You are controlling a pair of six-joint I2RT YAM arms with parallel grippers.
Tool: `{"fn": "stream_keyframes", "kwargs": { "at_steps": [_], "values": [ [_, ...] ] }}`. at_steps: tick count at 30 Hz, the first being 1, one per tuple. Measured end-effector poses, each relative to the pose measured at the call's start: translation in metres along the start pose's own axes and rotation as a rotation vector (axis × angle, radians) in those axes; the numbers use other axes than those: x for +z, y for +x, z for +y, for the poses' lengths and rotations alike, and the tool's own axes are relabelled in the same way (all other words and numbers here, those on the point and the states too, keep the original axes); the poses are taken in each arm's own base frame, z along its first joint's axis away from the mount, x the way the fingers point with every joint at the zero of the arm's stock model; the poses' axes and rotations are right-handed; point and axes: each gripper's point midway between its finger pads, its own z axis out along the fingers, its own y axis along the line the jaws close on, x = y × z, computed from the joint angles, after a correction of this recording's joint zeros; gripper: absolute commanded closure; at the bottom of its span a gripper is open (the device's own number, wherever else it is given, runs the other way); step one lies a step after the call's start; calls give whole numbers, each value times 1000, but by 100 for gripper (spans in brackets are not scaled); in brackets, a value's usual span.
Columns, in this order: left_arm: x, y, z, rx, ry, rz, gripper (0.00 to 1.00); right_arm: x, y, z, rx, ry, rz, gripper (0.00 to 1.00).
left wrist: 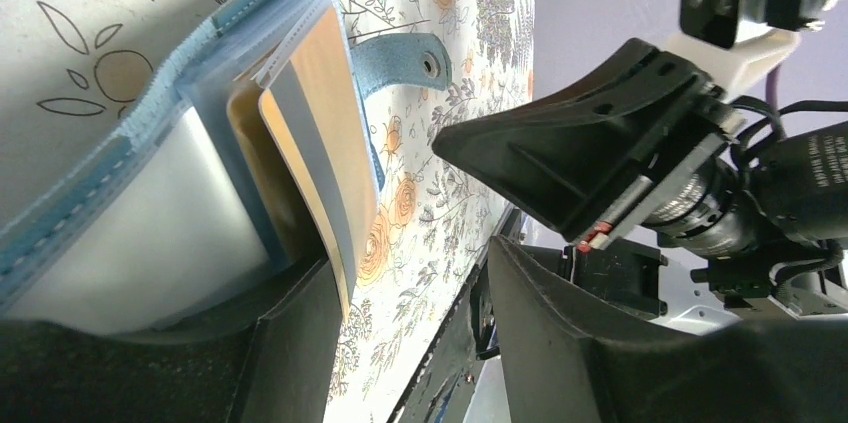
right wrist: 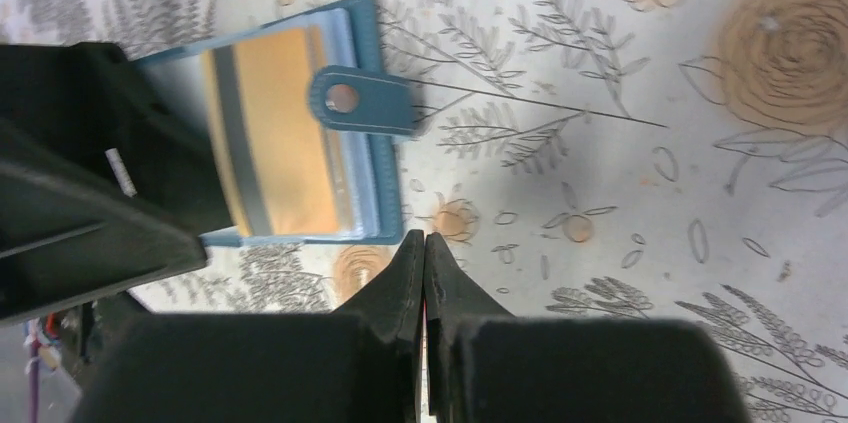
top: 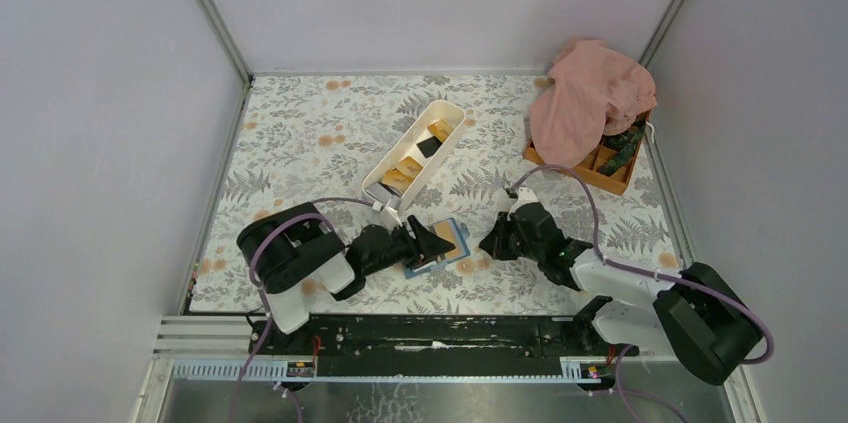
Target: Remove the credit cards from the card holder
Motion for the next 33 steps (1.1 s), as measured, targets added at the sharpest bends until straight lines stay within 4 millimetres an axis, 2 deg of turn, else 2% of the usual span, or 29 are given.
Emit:
{"fn": "stream_keyframes", "kwargs": {
  "at_steps": [4, 8, 15, 19, 33],
  "values": [
    [1, 2, 1, 0, 14, 15, 40, -3, -7, 19, -33, -61, 10, 100],
    [1, 3, 2, -3, 34, 20, 40, 5, -9, 34, -60, -85, 39, 100],
    [0, 2, 2, -11, 61, 23, 39, 27, 8, 24, -55, -43, 119, 100],
    [-2, 0, 2, -11, 67, 24, 39, 34, 5, 29, -56, -61, 111, 100],
    [-2, 1, 2, -5, 86, 32, 39, 38, 5, 34, -56, -91, 114, 100]
  ]
}}
